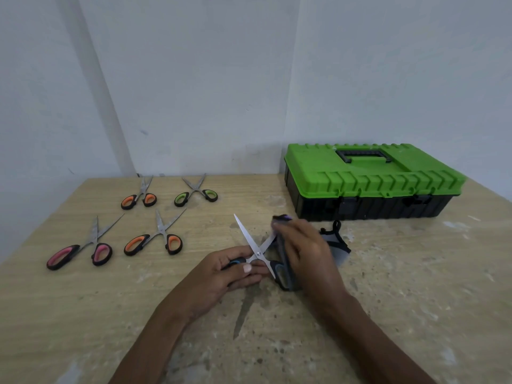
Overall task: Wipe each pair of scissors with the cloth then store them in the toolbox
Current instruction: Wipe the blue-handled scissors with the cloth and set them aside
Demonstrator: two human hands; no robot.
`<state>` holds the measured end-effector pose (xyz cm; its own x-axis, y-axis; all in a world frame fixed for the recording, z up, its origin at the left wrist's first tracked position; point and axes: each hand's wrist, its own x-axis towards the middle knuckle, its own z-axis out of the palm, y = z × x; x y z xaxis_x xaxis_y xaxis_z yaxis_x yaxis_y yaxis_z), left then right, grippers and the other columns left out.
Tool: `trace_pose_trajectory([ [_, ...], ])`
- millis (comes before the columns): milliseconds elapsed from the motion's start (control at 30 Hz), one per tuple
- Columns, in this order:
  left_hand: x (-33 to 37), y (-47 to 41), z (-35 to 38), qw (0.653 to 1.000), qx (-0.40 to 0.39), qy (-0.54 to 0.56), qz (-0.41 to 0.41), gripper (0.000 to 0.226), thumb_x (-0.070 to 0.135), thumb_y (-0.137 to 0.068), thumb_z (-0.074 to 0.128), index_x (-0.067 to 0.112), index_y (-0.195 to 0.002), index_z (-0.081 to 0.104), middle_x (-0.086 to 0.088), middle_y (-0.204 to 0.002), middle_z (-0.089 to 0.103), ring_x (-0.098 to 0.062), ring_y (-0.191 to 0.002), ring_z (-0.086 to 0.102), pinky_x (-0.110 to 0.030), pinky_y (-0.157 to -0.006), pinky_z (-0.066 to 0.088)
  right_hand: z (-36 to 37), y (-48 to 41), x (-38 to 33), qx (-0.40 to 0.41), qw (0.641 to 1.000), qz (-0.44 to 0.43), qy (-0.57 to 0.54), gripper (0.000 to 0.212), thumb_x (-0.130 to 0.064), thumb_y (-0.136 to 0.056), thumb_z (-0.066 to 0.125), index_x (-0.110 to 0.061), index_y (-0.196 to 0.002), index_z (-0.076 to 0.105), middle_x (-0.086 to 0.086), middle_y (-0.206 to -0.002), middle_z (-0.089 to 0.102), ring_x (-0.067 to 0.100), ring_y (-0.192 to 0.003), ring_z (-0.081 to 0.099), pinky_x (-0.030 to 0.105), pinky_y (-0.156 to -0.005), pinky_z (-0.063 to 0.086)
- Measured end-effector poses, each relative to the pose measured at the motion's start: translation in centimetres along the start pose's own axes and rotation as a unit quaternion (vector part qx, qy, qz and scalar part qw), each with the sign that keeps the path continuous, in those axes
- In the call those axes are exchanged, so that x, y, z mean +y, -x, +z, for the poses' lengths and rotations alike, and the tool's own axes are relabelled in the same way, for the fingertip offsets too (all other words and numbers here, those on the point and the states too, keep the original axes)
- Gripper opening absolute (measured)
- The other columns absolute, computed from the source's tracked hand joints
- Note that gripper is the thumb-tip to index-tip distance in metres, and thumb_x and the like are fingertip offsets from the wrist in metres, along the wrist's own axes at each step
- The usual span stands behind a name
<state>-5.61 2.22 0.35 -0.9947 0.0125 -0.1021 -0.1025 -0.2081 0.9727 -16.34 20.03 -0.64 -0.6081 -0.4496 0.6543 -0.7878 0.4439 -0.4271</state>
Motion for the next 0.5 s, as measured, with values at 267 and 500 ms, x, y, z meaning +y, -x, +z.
trace_pose_trajectory([
  [267, 0.7, -0.3, 0.0, 0.995, 0.093, 0.042, 0.015, 0.028, -0.007, -0.099, 0.052, 0.006, -0.121, 0.063, -0.020, -0.107, 0.077, -0.031, -0.101, 0.076, -0.035, -0.087, 0.063, -3.7, 0.2, 2.1, 0.113, 0.989, 0.095, -0.027, 0.029, 0.002, -0.097, 0.057, -0.011, -0.120, 0.068, -0.004, -0.111, 0.064, -0.001, -0.098, 0.059, 0.007, -0.087, 0.043],
  [500, 1.3, -0.1, 0.6, 0.993, 0.113, 0.027, 0.026, 0.024, 0.006, -0.101, 0.054, 0.004, -0.120, 0.068, -0.017, -0.112, 0.076, -0.032, -0.108, 0.073, -0.040, -0.095, 0.060, -1.6, 1.1, -1.1, -0.020, 0.993, 0.045, -0.105, 0.031, -0.002, -0.098, 0.056, -0.015, -0.123, 0.069, -0.009, -0.115, 0.065, -0.002, -0.108, 0.058, 0.010, -0.089, 0.043],
])
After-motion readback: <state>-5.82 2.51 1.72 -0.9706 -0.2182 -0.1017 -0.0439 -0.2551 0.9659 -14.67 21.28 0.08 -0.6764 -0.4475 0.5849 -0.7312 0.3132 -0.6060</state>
